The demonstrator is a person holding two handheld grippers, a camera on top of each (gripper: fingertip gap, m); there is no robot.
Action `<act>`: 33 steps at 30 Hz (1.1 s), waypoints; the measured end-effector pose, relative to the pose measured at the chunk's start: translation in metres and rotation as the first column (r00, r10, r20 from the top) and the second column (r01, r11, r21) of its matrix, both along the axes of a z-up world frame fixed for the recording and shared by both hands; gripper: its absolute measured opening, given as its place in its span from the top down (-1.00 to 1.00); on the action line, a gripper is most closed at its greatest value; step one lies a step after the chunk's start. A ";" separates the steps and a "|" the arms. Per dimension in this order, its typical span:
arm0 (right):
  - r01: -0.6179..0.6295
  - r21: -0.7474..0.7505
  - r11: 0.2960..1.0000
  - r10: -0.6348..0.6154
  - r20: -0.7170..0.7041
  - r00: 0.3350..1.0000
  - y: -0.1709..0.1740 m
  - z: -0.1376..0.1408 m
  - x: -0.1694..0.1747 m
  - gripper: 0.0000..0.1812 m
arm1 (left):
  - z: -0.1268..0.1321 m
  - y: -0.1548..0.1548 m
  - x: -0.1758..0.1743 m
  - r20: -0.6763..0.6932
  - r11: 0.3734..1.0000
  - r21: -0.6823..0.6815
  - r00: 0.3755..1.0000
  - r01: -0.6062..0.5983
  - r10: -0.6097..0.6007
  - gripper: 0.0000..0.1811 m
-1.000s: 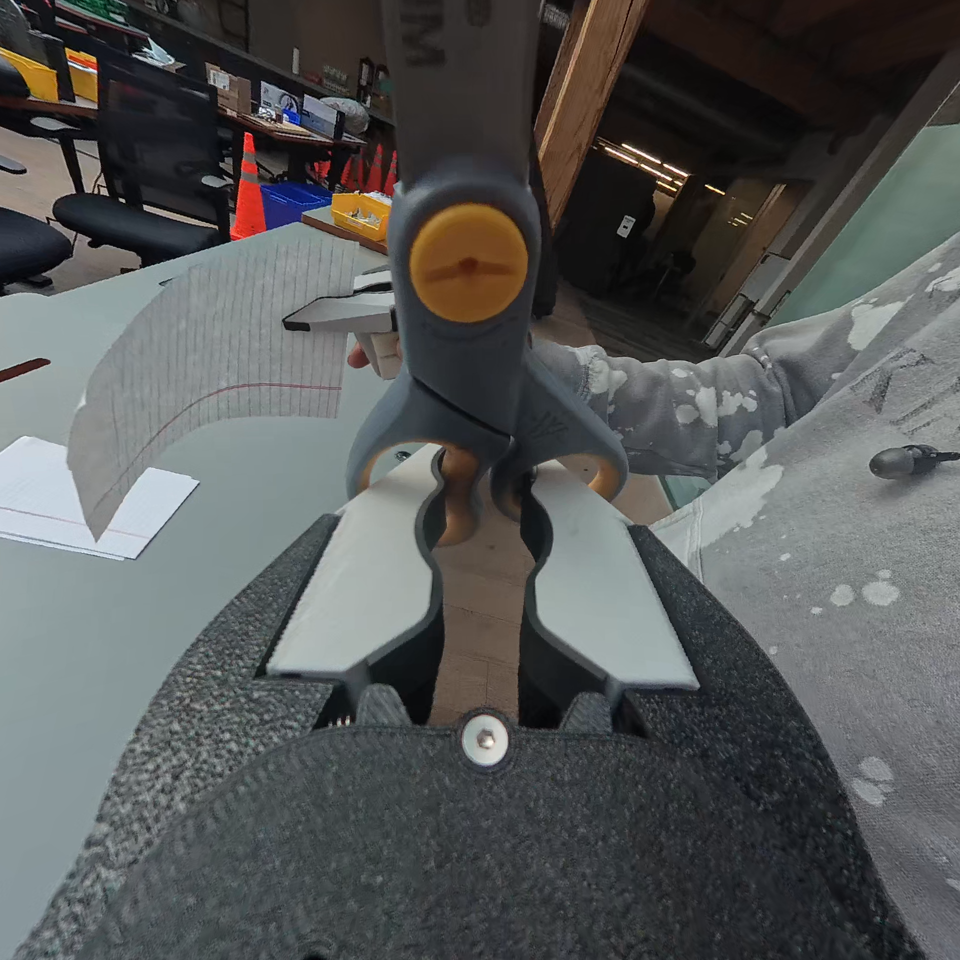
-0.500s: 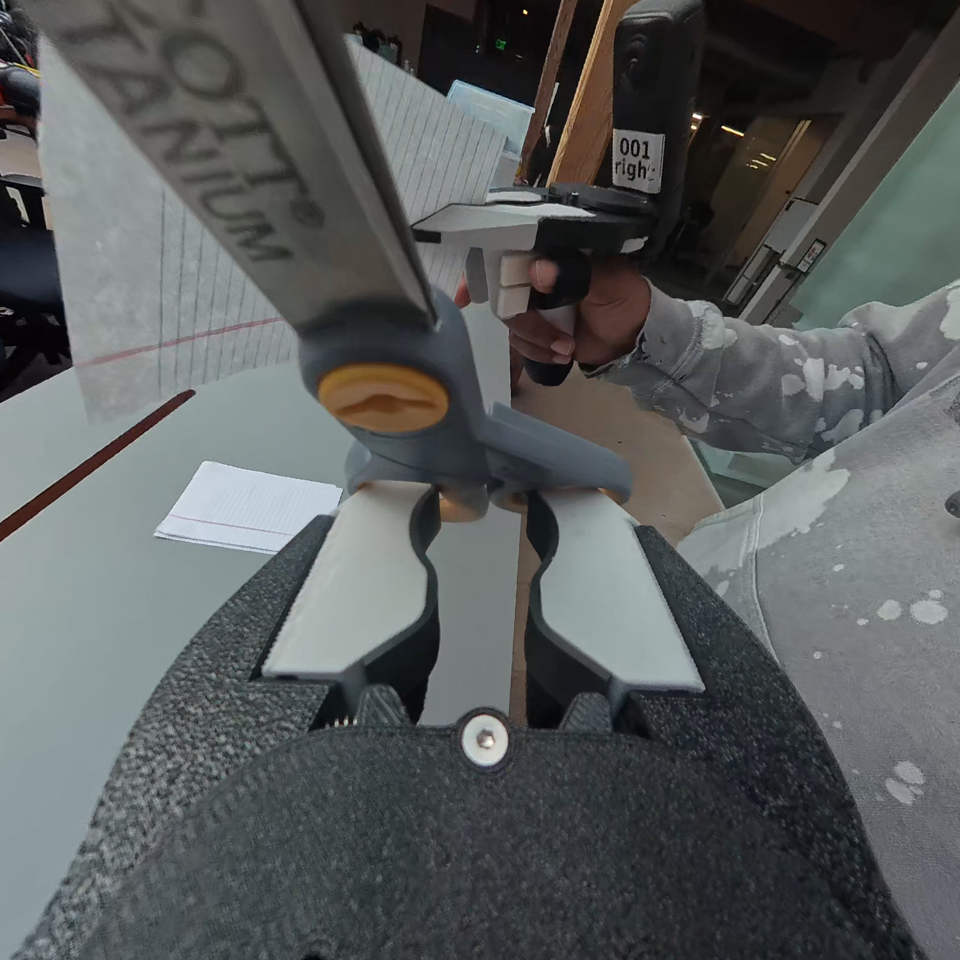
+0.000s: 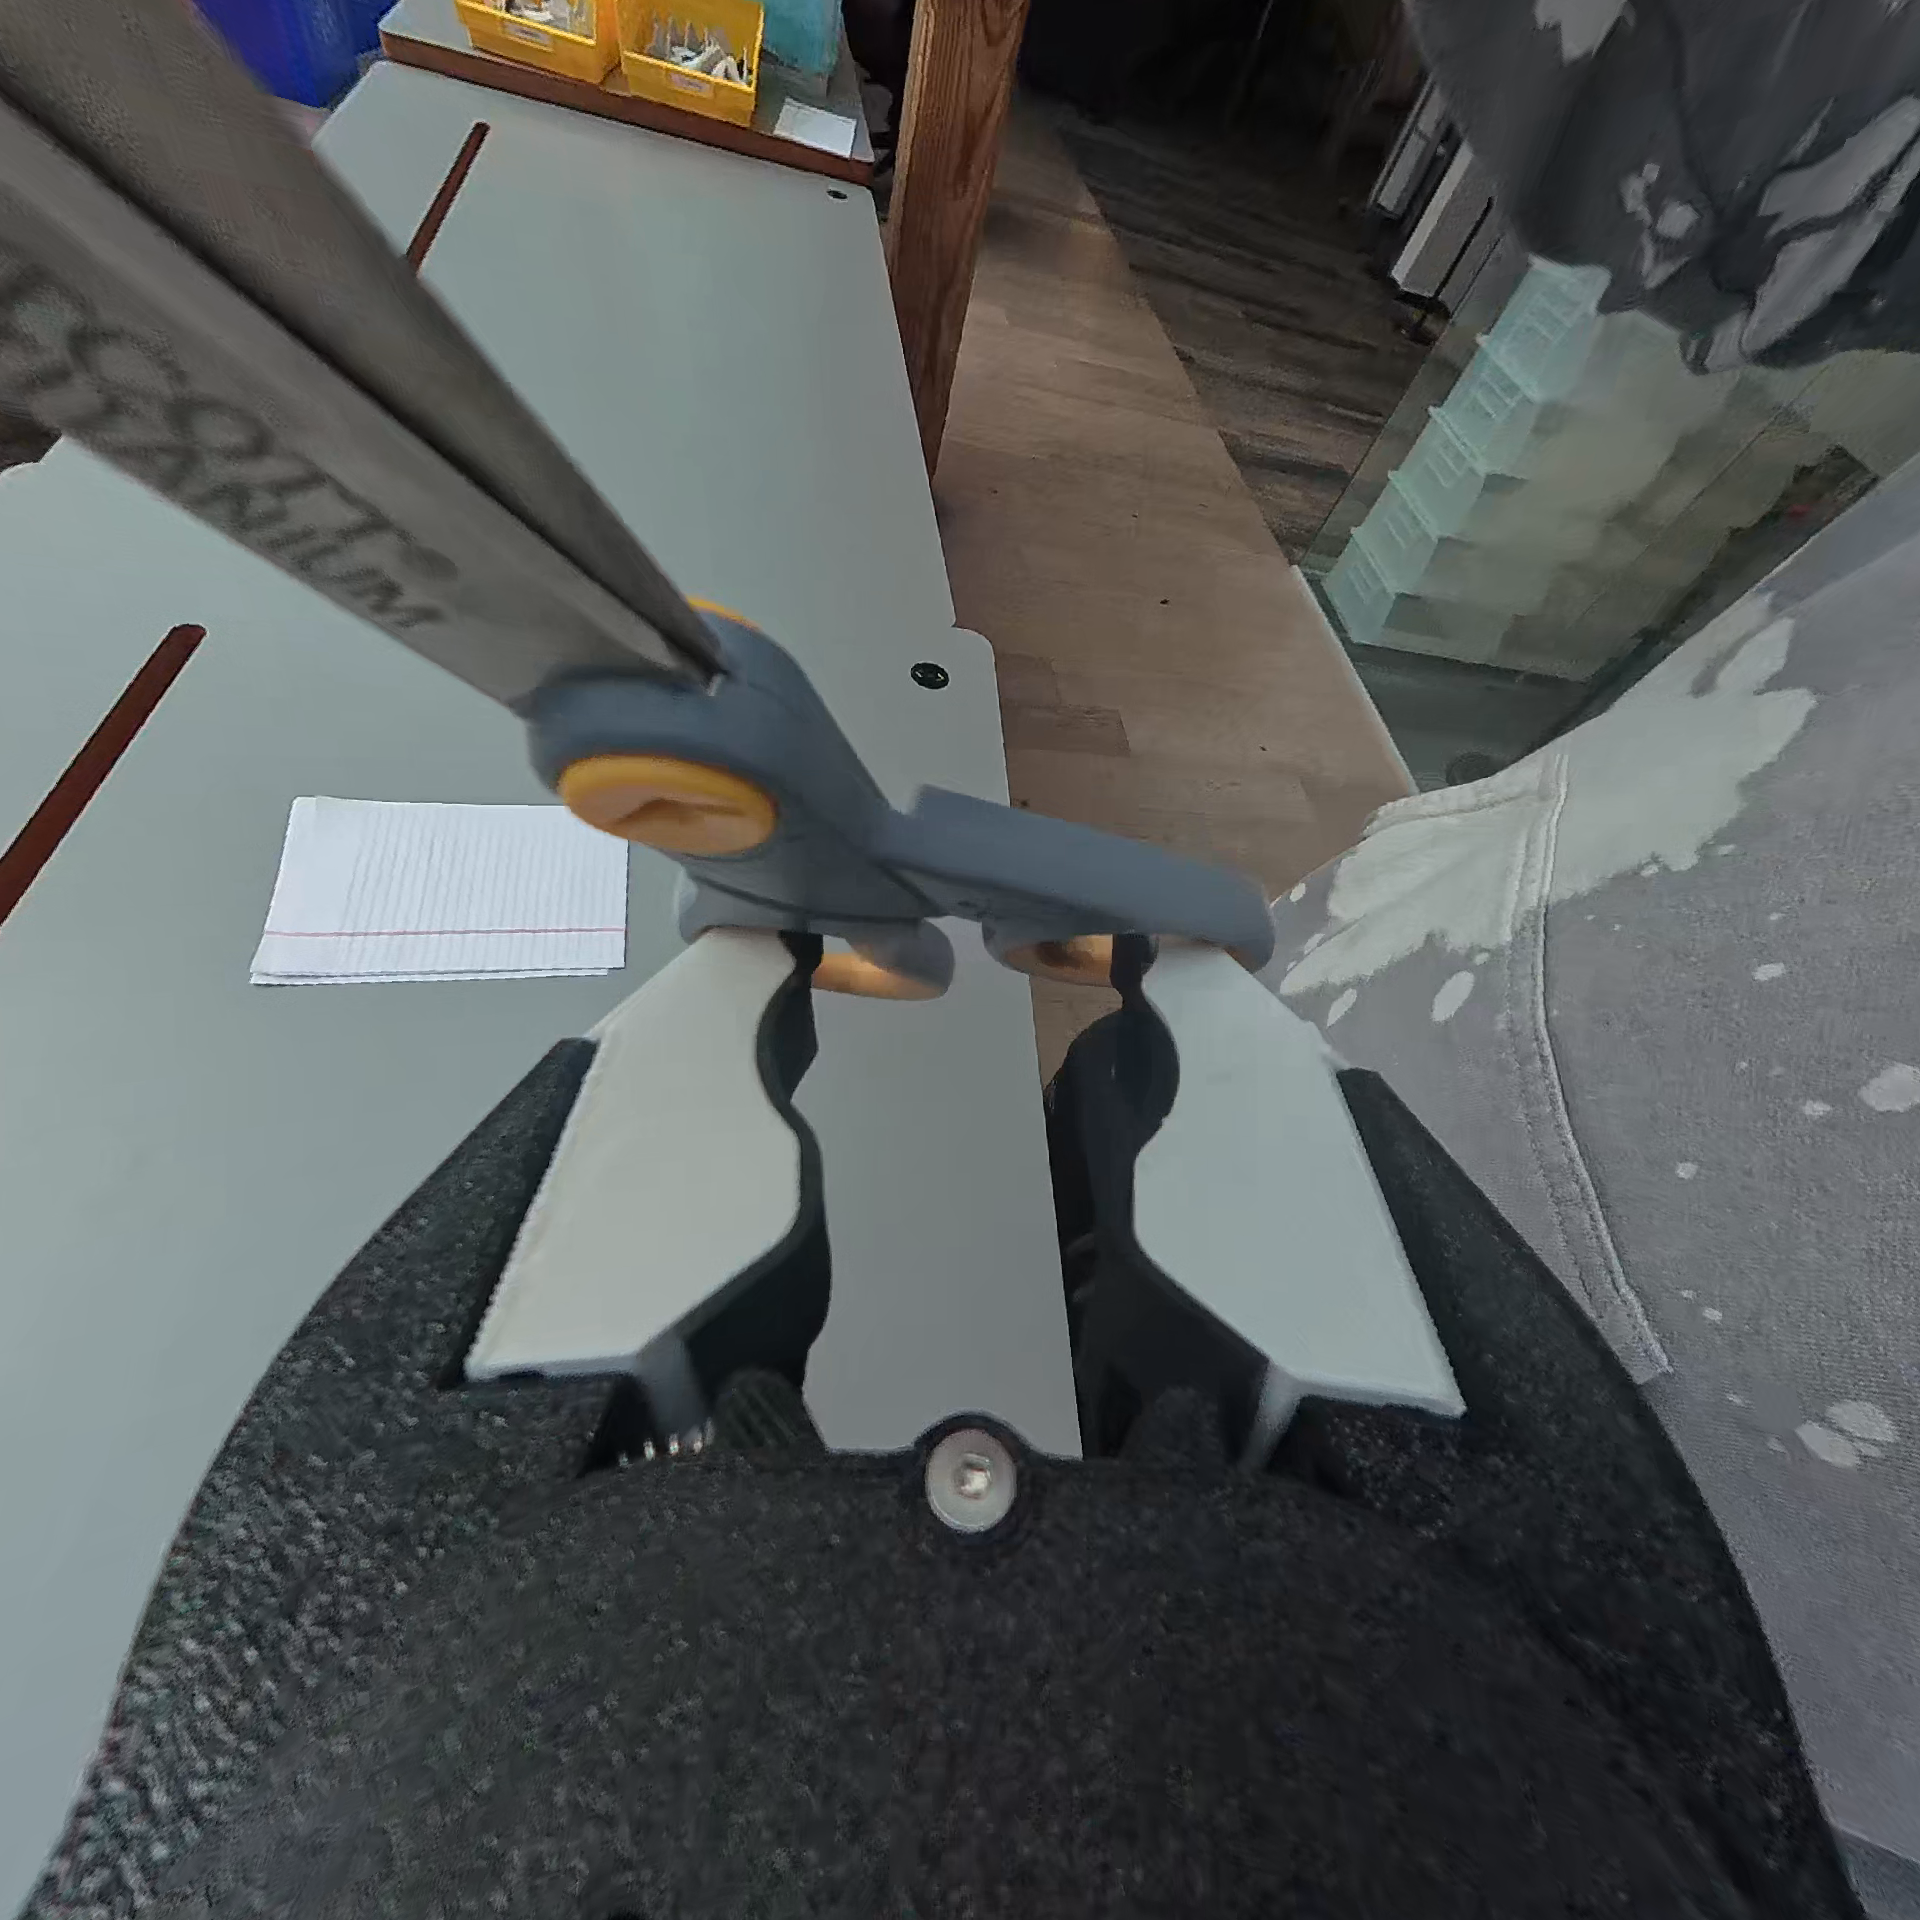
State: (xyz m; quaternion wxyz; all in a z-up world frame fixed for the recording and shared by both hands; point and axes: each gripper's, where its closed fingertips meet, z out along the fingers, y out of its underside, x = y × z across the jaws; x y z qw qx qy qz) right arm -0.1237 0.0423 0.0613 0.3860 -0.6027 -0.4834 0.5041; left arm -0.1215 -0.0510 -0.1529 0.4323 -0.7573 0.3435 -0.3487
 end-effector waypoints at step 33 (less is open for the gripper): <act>-0.245 -0.152 0.958 0.250 0.018 0.968 0.022 -0.085 0.057 1.00 | -0.005 0.035 0.061 0.297 0.999 0.042 0.955 -0.012 -0.001 1.00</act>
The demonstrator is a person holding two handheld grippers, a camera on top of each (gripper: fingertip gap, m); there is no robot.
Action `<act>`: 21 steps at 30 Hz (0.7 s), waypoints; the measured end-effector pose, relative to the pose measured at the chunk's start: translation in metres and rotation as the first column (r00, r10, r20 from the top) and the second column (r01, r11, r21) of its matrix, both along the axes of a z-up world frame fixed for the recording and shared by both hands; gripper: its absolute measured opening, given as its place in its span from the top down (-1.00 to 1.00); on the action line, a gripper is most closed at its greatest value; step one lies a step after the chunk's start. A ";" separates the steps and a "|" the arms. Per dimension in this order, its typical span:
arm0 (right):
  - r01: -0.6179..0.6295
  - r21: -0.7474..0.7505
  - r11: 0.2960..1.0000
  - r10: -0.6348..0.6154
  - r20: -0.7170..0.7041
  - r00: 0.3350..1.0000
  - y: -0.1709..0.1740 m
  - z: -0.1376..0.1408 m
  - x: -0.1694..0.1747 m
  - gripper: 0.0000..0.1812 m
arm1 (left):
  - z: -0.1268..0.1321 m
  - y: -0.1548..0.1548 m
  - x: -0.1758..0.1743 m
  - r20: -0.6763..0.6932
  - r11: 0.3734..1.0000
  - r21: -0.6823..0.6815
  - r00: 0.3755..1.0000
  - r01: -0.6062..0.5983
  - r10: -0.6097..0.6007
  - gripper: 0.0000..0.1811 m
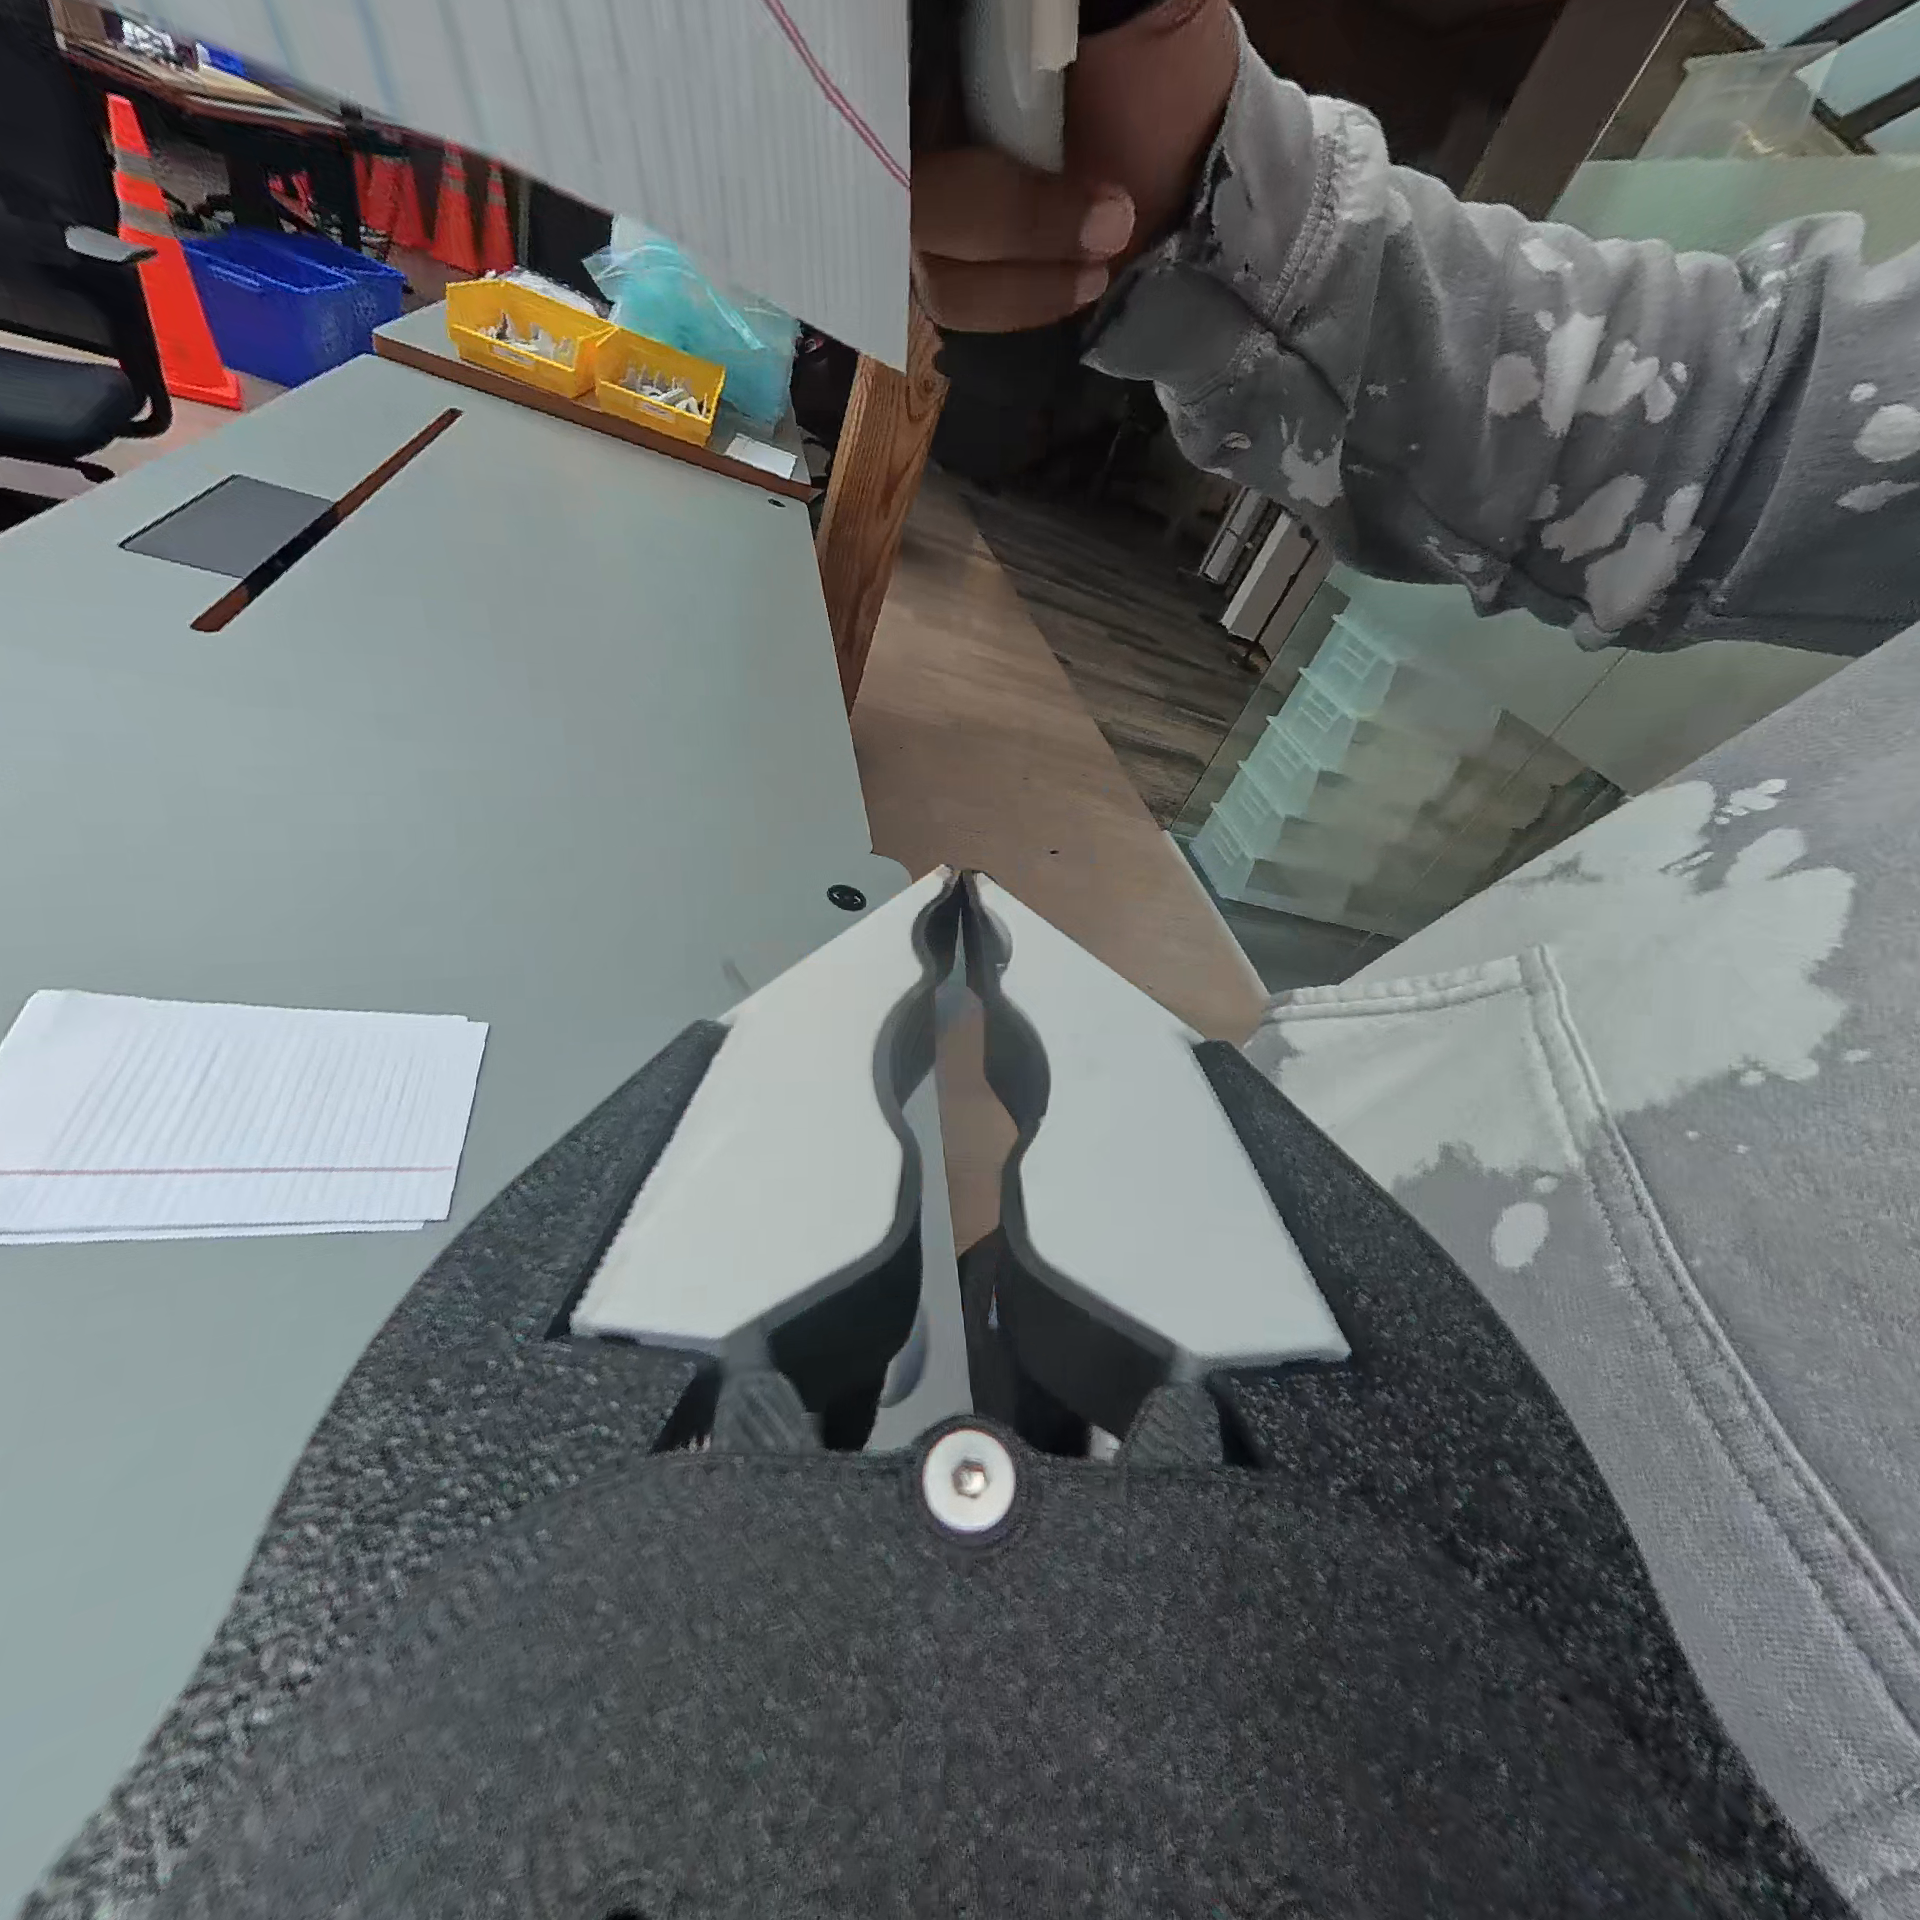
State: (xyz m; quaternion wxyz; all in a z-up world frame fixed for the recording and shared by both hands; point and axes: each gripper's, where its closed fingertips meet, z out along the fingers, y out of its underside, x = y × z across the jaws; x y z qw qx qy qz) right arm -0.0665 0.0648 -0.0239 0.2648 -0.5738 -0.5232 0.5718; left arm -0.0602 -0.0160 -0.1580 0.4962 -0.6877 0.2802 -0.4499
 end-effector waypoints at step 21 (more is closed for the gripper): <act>0.206 -0.056 0.977 -0.205 0.024 0.978 0.054 -0.035 0.078 1.00 | -0.038 0.022 -0.029 -0.111 0.993 -0.096 0.992 -0.070 0.060 0.91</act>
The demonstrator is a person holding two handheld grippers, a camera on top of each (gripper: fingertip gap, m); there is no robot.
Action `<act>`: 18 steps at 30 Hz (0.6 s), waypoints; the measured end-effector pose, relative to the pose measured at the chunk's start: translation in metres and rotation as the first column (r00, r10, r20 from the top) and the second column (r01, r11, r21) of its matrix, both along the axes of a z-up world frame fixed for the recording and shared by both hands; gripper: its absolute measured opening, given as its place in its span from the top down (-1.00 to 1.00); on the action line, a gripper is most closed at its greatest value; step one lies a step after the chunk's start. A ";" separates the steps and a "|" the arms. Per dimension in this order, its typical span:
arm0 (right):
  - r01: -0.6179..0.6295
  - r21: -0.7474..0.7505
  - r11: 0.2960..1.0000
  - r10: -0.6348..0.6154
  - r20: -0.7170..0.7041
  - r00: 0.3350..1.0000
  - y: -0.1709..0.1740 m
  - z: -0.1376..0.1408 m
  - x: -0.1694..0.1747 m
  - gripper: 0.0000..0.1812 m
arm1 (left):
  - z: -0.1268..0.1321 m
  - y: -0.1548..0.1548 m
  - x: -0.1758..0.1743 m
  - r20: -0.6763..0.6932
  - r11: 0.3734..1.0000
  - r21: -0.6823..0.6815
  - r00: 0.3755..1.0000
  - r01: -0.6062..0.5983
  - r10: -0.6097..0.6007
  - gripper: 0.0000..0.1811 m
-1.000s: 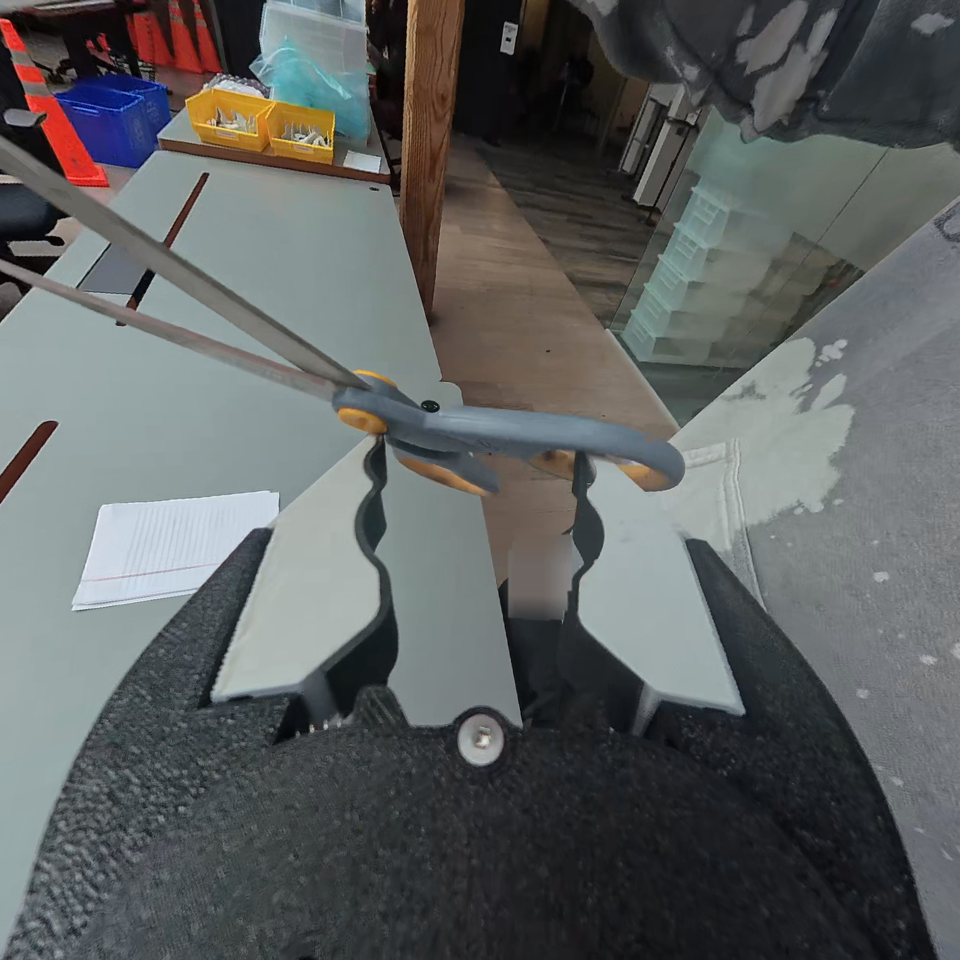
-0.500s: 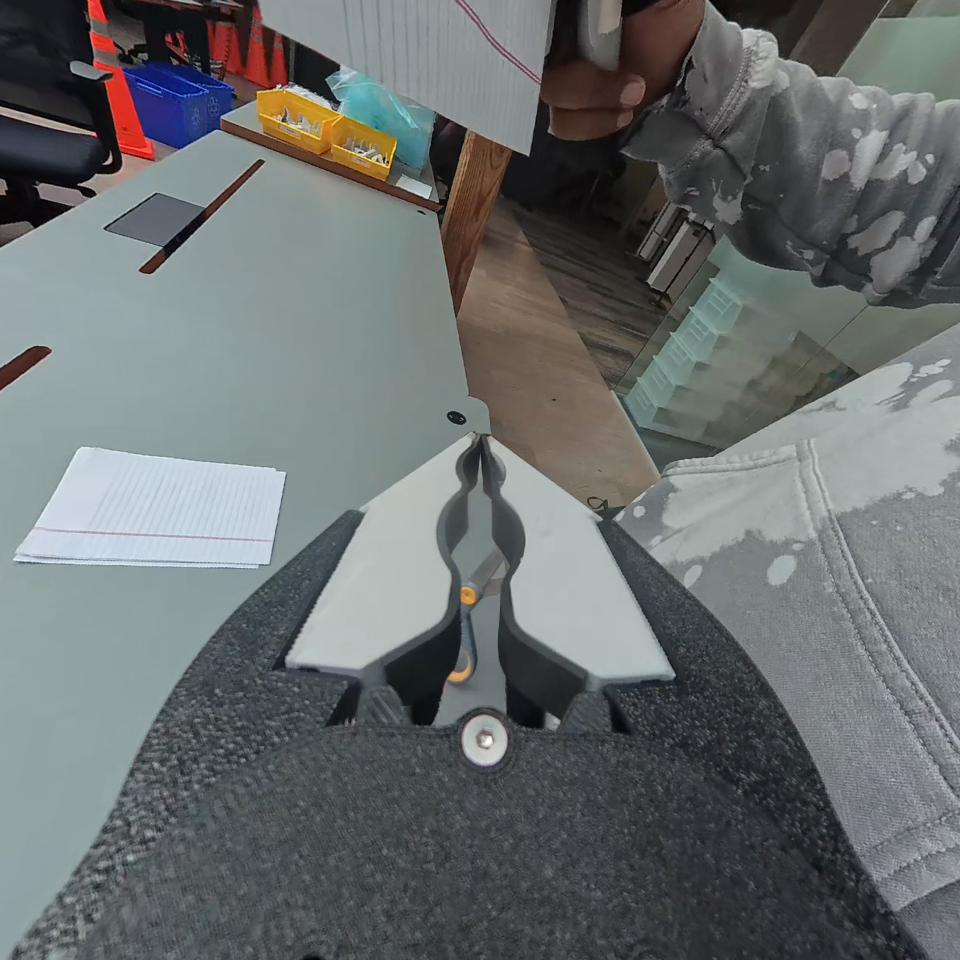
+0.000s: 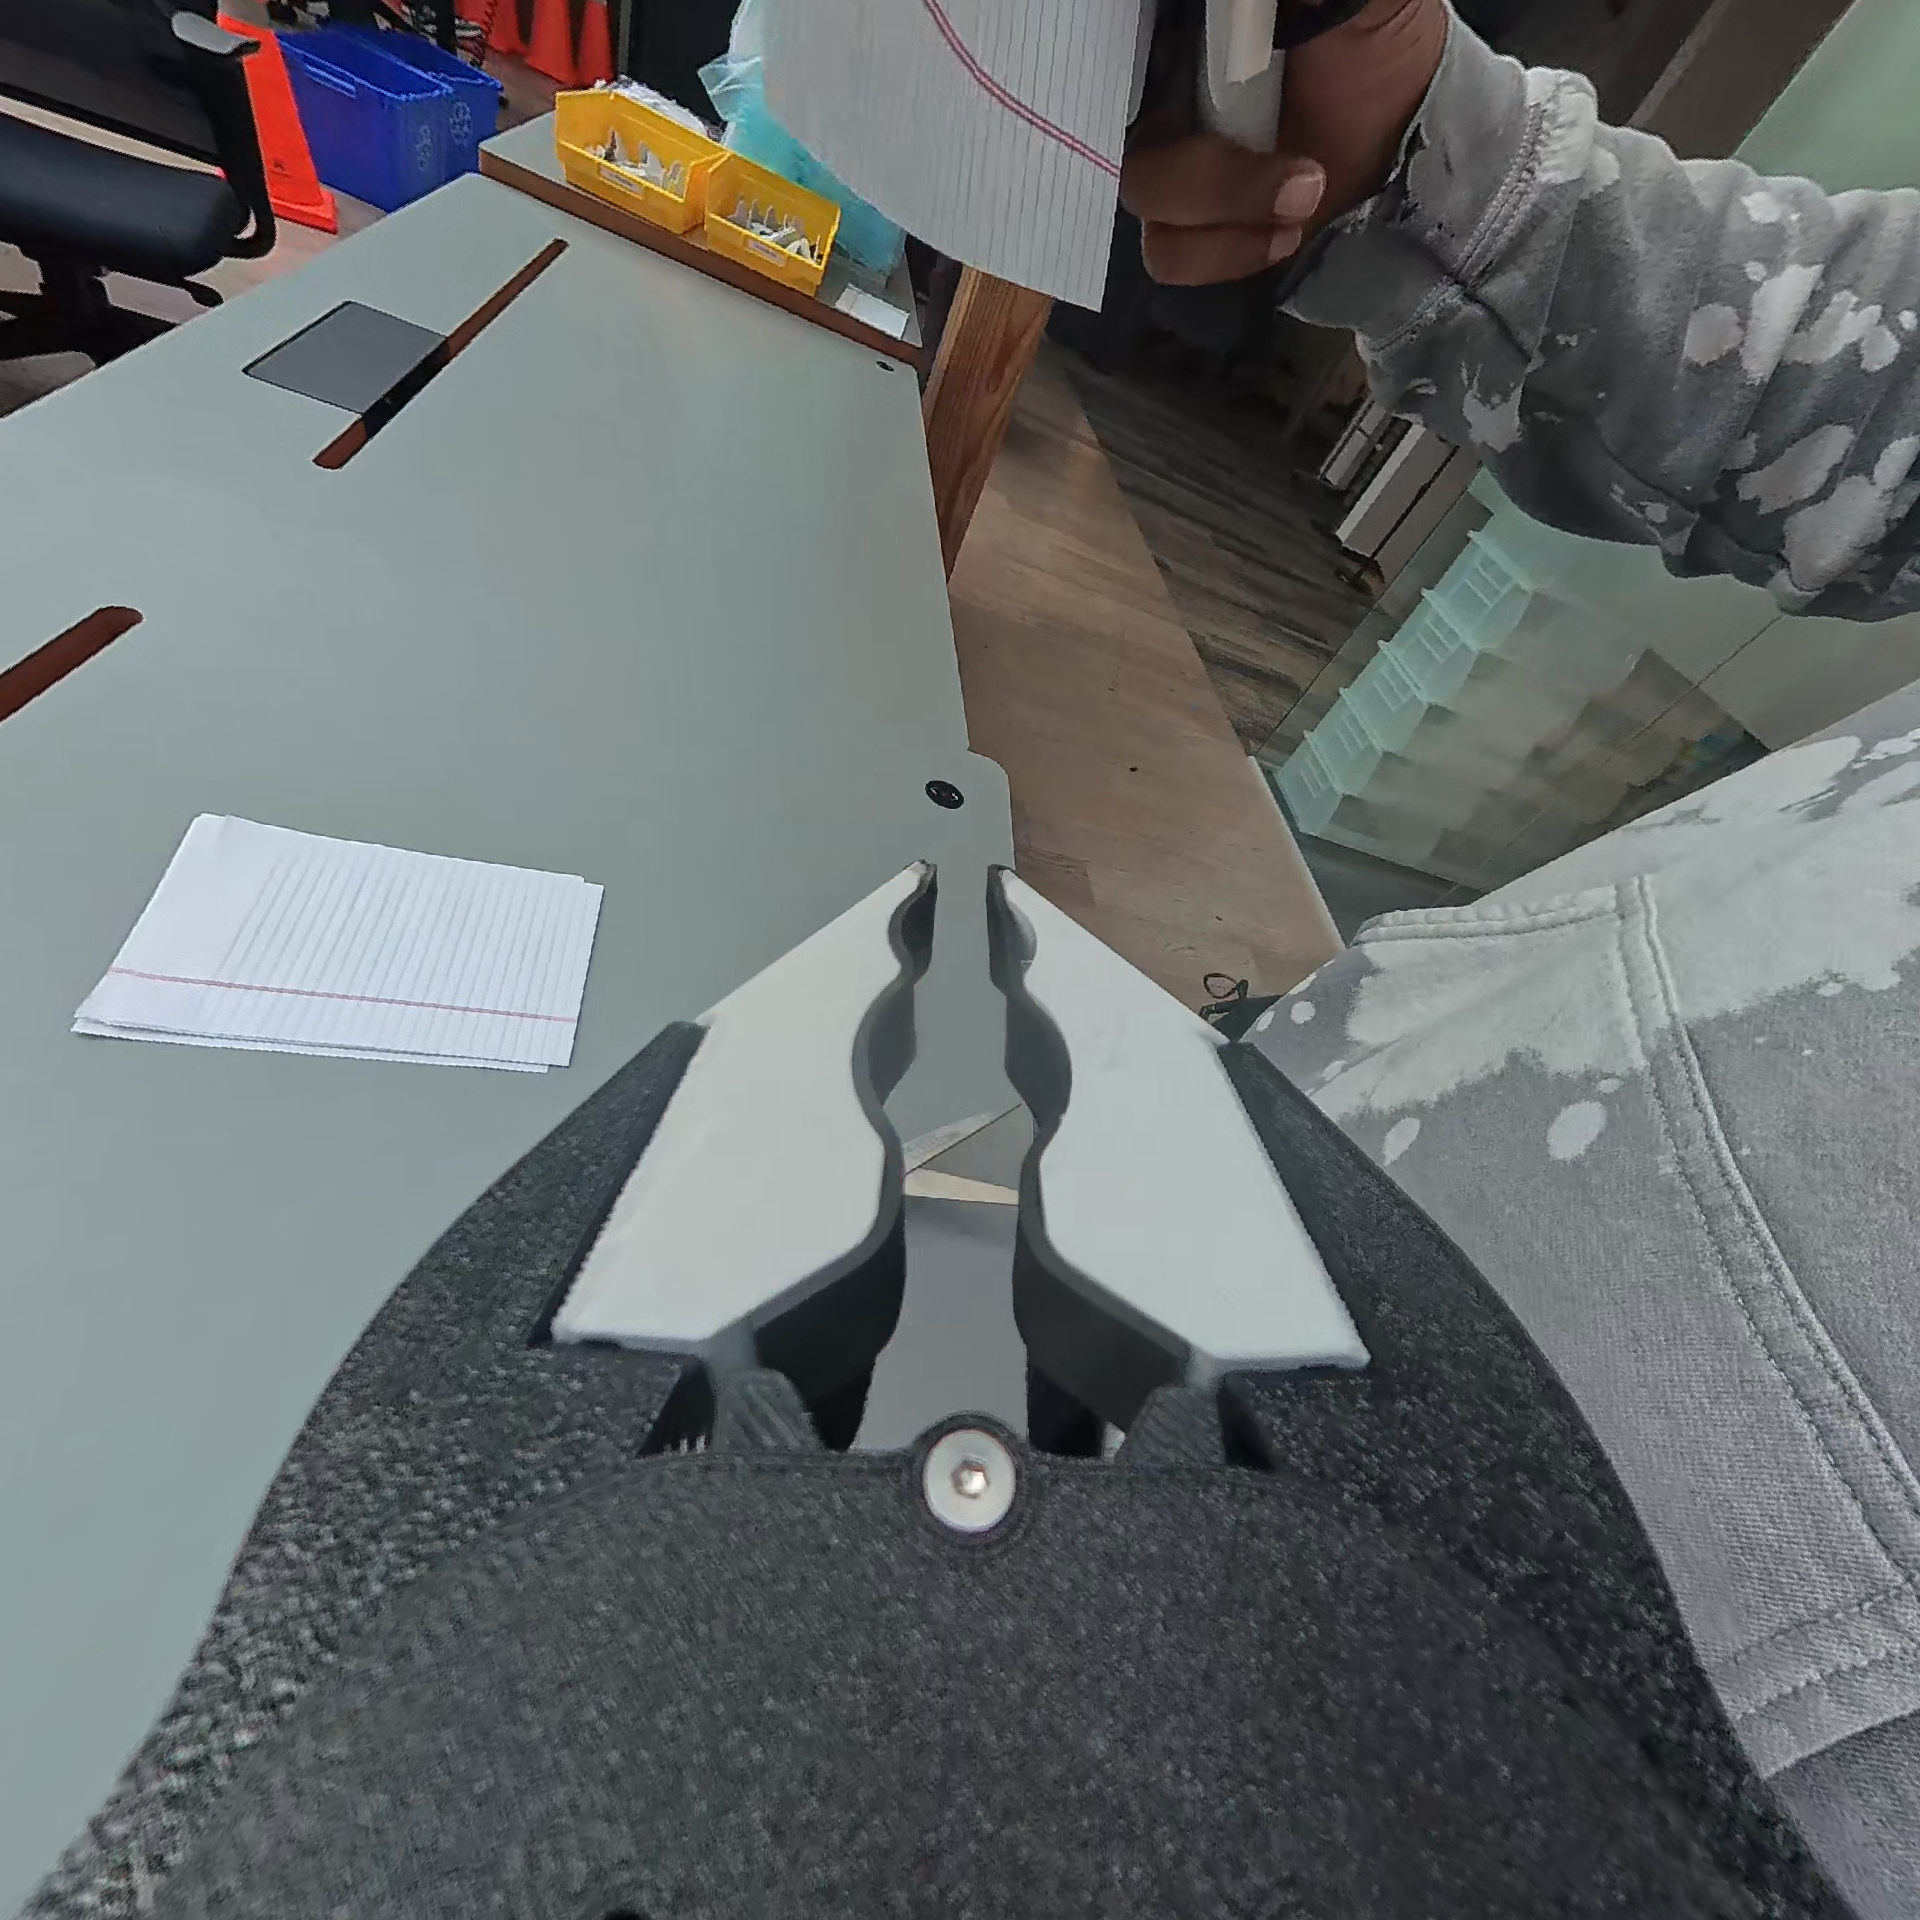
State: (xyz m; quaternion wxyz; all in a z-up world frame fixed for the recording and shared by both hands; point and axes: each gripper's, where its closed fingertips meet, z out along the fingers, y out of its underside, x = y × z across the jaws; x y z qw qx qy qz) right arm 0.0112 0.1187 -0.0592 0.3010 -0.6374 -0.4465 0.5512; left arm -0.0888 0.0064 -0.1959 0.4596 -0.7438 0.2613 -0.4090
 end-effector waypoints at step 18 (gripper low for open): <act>0.004 -0.019 1.000 -0.005 -0.028 1.000 -0.015 -0.006 0.006 1.00 | -0.011 -0.015 -0.009 -0.065 0.998 -0.032 0.997 -0.050 0.047 0.38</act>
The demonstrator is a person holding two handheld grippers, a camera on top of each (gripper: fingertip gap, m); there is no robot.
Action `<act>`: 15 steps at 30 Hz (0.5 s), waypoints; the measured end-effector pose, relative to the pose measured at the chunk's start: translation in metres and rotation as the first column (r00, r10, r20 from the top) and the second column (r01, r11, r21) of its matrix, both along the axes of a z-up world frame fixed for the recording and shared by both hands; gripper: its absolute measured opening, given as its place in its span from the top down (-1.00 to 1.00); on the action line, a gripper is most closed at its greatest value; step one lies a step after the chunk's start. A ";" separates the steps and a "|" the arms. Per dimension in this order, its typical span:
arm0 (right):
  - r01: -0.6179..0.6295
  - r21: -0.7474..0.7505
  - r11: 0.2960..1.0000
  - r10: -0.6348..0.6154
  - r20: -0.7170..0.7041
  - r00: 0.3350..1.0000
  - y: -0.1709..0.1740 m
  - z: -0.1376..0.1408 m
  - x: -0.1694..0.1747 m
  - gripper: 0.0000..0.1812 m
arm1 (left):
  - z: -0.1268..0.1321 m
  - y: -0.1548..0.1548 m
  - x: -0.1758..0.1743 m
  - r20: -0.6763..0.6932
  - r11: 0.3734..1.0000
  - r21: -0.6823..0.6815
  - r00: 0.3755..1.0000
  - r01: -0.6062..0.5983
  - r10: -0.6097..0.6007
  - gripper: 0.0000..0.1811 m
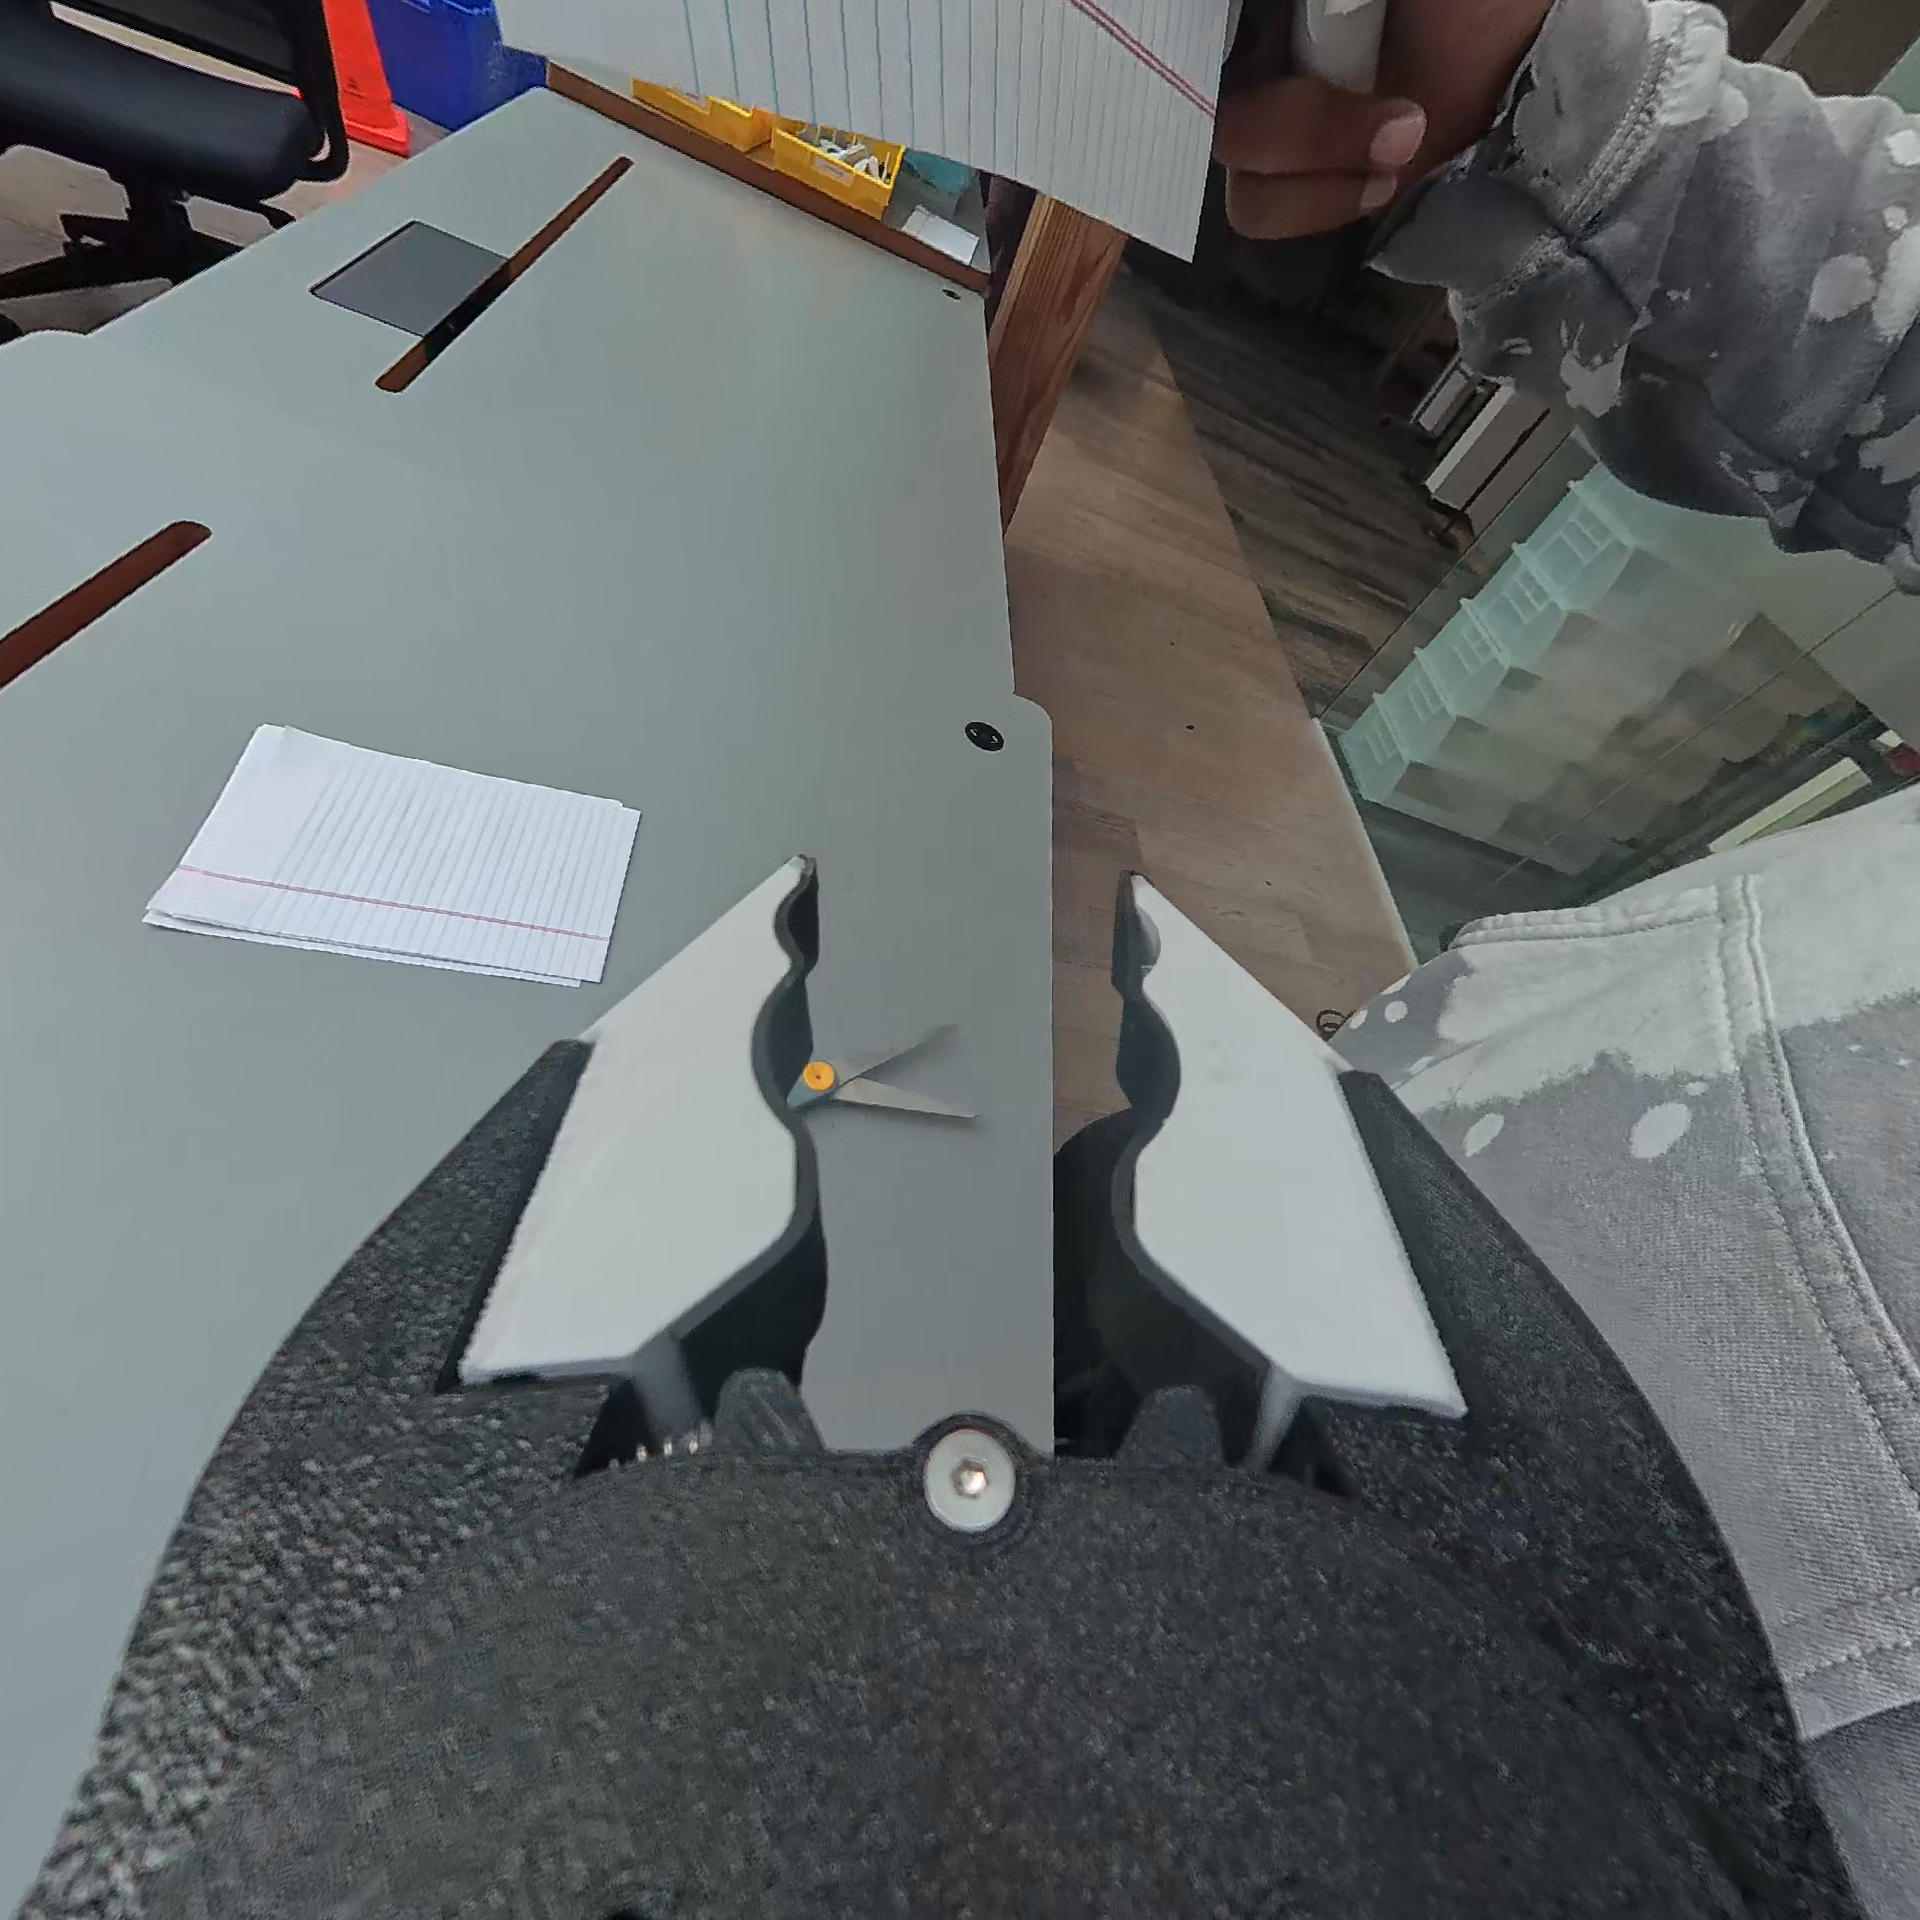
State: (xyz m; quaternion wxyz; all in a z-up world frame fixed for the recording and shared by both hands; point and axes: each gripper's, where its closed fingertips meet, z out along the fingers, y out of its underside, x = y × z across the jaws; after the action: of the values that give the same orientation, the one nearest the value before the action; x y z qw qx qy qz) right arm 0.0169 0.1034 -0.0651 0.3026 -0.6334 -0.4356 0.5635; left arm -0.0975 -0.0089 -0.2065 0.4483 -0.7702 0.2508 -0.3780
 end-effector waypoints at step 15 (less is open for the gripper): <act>-0.062 0.006 0.998 0.062 0.024 0.998 -0.023 -0.007 -0.010 1.00 | 0.006 -0.004 -0.010 0.056 0.998 -0.018 0.996 -0.066 0.066 0.15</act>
State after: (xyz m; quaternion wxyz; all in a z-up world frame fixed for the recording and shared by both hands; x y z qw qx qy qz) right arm 0.0070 0.0800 -0.0719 0.2819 -0.6251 -0.4605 0.5637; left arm -0.1077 -0.0132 -0.2005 0.4612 -0.7707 0.2094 -0.3865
